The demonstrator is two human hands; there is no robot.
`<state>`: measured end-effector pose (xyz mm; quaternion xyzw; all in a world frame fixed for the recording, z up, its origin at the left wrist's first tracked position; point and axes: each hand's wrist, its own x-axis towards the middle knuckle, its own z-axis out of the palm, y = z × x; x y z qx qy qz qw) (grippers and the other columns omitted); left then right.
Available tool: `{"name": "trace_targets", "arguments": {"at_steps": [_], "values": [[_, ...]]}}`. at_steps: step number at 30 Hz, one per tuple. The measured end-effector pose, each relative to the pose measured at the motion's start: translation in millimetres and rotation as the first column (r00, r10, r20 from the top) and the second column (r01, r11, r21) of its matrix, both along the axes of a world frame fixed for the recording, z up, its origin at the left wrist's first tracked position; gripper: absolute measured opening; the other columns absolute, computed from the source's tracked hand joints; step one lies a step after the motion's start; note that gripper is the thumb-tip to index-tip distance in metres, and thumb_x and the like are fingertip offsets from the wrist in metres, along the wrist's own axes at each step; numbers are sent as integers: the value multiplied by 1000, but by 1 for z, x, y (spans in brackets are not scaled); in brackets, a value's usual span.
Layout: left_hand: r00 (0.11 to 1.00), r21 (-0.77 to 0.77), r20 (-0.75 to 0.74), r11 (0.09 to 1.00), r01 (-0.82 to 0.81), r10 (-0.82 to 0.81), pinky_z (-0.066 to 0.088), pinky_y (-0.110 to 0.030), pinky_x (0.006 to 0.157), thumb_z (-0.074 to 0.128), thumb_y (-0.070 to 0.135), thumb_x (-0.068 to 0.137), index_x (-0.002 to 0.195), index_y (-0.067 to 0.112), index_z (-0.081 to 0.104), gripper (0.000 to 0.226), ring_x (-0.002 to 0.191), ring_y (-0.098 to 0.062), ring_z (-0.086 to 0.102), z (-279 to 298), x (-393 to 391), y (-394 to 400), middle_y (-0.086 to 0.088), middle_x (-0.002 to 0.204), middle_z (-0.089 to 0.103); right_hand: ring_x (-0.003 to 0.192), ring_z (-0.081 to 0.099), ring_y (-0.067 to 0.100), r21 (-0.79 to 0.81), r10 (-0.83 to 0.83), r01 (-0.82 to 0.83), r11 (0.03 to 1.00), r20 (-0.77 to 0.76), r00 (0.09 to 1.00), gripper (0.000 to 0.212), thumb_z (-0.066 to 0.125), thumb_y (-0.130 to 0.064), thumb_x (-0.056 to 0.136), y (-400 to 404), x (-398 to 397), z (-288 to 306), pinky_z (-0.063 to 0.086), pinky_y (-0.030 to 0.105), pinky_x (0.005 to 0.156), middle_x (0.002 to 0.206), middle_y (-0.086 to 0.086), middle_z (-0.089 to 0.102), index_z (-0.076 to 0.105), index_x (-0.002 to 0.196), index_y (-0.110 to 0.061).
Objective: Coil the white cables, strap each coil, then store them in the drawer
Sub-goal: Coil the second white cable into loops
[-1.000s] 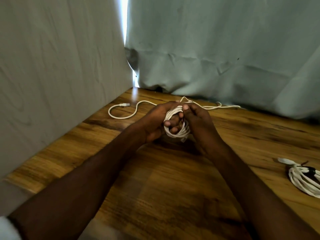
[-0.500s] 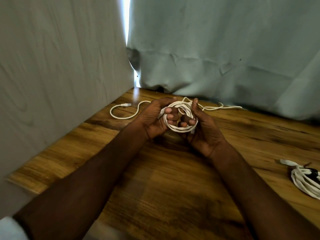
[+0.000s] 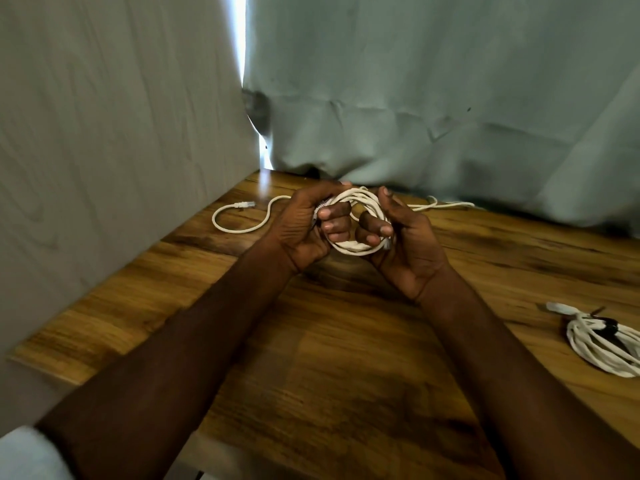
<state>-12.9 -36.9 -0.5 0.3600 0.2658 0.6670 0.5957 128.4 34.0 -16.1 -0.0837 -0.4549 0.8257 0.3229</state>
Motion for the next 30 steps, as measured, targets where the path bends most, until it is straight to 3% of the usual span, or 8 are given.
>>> {"name": "trace_targets", "arguments": {"at_steps": [3,8,11,14,19,23,28,30], "values": [[998,23,-21,998,52,-52,18,-22,41,47,19,95,65,18,46,30,33,-3,27,-3,-4,1,9,47,36,47,50,13,-42,-103,100,994,-64,993,6,50,-17,100,-6,0,3,49,24,54,52,-1,46,55,99,-14],[994,36,-69,996,83,-81,24,-23,43,44,14,99,85,11,54,17,33,-4,31,-9,-3,2,-2,69,46,41,48,9,-149,-123,115,982,-49,991,33,50,-23,101,-2,3,7,44,22,52,49,-3,48,72,77,-19],[995,56,-41,994,89,-87,22,-24,43,45,15,94,79,12,62,22,30,-5,29,-9,-4,3,0,60,45,40,40,7,-73,-86,85,994,-6,996,18,54,-28,99,-2,3,9,28,24,55,48,-5,41,64,89,-17],[998,53,-22,997,64,-63,20,-22,42,43,14,94,80,13,63,24,28,-5,27,-9,-5,3,0,57,44,39,33,6,33,-74,71,997,81,994,22,55,-32,99,1,2,8,11,32,62,45,-7,37,61,104,-12],[999,15,-28,999,30,-30,14,-24,43,47,25,101,76,14,52,28,35,-5,16,-14,-8,8,3,61,42,50,48,9,-24,-70,71,997,14,997,13,58,-25,94,0,4,-1,41,31,67,57,-5,47,60,105,-20],[999,-70,-52,997,-20,16,12,-20,39,41,24,106,64,15,68,51,29,-4,22,-16,-3,13,5,55,41,47,48,6,-67,-146,147,987,28,989,17,50,-24,103,4,-3,-12,42,27,65,56,-6,49,65,108,-18],[994,-93,-101,995,23,-32,18,-21,38,38,41,108,67,11,54,54,28,-5,25,-17,-7,15,4,53,43,43,48,5,-59,-267,269,961,47,963,27,43,-19,110,-1,-11,-11,44,25,57,57,-3,55,68,114,-10],[982,-82,-183,996,38,-53,17,-26,45,39,42,108,68,12,64,56,30,-4,25,-16,-8,13,4,52,42,48,57,8,-54,-291,294,954,65,955,29,43,-15,109,0,-11,-11,51,23,54,70,3,66,67,121,-4]]}}
